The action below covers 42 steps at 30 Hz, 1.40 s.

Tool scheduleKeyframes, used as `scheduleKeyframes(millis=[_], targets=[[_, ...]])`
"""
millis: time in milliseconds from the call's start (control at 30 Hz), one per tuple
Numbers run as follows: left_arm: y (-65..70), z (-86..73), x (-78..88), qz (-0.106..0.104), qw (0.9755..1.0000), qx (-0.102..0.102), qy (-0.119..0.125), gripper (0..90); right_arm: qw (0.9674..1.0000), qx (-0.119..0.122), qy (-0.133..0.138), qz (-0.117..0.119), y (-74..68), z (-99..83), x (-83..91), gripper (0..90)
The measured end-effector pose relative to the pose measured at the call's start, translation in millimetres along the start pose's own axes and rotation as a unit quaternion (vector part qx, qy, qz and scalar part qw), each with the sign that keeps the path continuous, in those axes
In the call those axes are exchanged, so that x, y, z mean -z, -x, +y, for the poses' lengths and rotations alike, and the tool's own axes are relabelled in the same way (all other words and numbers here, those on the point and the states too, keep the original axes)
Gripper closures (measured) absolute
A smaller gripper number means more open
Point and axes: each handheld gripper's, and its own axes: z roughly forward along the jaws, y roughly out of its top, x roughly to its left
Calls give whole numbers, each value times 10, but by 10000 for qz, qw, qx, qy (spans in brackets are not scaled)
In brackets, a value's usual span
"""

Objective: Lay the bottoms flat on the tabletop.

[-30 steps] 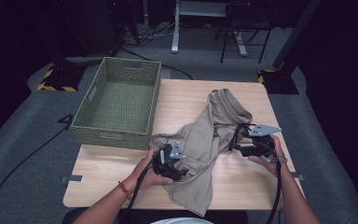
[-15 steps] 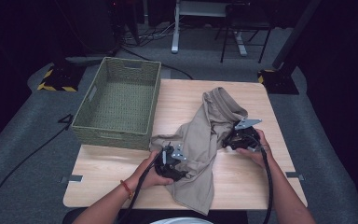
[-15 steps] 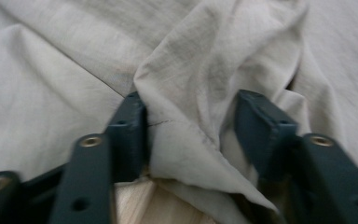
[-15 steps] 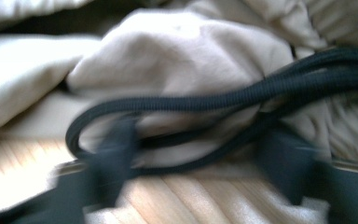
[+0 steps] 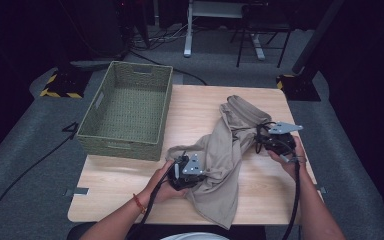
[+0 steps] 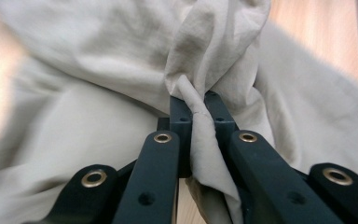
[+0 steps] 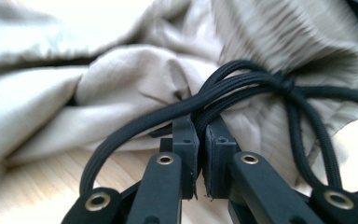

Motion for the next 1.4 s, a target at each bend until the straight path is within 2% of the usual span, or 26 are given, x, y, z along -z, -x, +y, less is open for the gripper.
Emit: scheduleKeyframes(millis=[33, 133, 200, 233, 400, 433, 500, 567, 600, 633, 700, 733, 767, 833, 900, 933, 1000, 1033, 1100, 1133, 1167, 1200, 1233, 1267, 1333, 1400], targets=[[20, 44, 44, 36, 9999, -51, 105, 853, 10000, 0, 0, 0, 0, 0, 0, 853], [108, 201, 173, 91, 9983, -157, 549, 854, 9992, 20, 220, -348, 105, 194, 391, 855], [119, 227, 206, 68, 9979, -169, 623, 855, 9987, 21, 253, -442, 124, 251, 476, 855], [153, 281, 302, 104, 9960, -215, 866, 855, 9987, 71, 206, -463, 158, 364, 609, 854], [156, 299, 534, 280, 9909, -107, 1313, 857, 9978, 97, 76, -657, 206, 569, 716, 853], [103, 245, 632, 376, 9886, 77, 1453, 857, 9978, 144, -192, -618, 227, 682, 664, 850], [57, 190, 685, 423, 9872, 239, 1519, 858, 9970, 174, -305, -693, 233, 713, 624, 847], [-13, 91, 747, 691, 9861, 377, 1464, 859, 9910, 251, -871, -980, 315, 749, 315, 746], [-50, 47, 763, 719, 9862, 441, 1428, 859, 9910, 251, -871, -980, 315, 749, 315, 746], [-99, -30, 774, 824, 9858, 572, 1343, 860, 9889, 169, -1008, -1080, 382, 708, 101, 634], [-159, -157, 751, 1139, 9864, 601, 1020, 860, 9857, 30, -1098, -1279, 439, 657, -81, 501], [-188, -210, 739, 1186, 9868, 634, 899, 860, 9857, 30, -1098, -1279, 439, 657, -81, 501], [-234, -370, 694, 1195, 9879, 764, 620, 860, 9881, -224, -1002, -1149, 470, 603, -181, 454], [-235, -451, 670, 1159, 9885, 840, 491, 860, 9899, -280, -872, -1086, 461, 582, -206, 421], [-215, -557, 636, 1114, 9897, 867, 234, 859, 9953, -287, -490, -785, 399, 542, -169, 410], [-189, -625, 619, 1155, 9897, 841, 38, 858, 9986, -222, -153, -457, 281, 492, -58, 397], [-174, -679, 610, 1096, 9899, 890, -92, 857, 9995, -160, -41, -279, 221, 457, -6, 397], [-147, -748, 601, 1067, 9899, 914, -208, 853, 9999, -86, 82, 112, 29, 304, 131, 384], [-137, -793, 594, 1021, 9897, 949, -316, 850, 9998, -16, 77, 199, -42, 238, 174, 379], [-127, -829, 585, 976, 9898, 970, -365, 836, 9991, -9, 144, 407, -159, 114, 234, 381], [-120, -886, 579, 780, 9905, 1059, -406, 709, 9974, 16, 37, 722, -363, -119, 287, 349], [-120, -886, 579, 780, 9905, 1059, -406, 617, 9974, 16, 37, 722, -363, -119, 287, 349], [-114, -901, 580, 640, 9910, 1105, -405, 507, 9968, 28, -57, 800, -496, -272, 279, 332], [-96, -909, 589, 674, 9909, 1098, -386, 507, 9968, 28, -57, 800, -496, -272, 279, 332], [-71, -900, 634, 681, 9915, 1076, -280, 300, 9963, 188, -336, 769, -606, -382, 246, 300], [-31, -871, 724, 726, 9913, 1094, -37, 189, 9948, -49, -318, 963, -647, -497, 221, 252]])
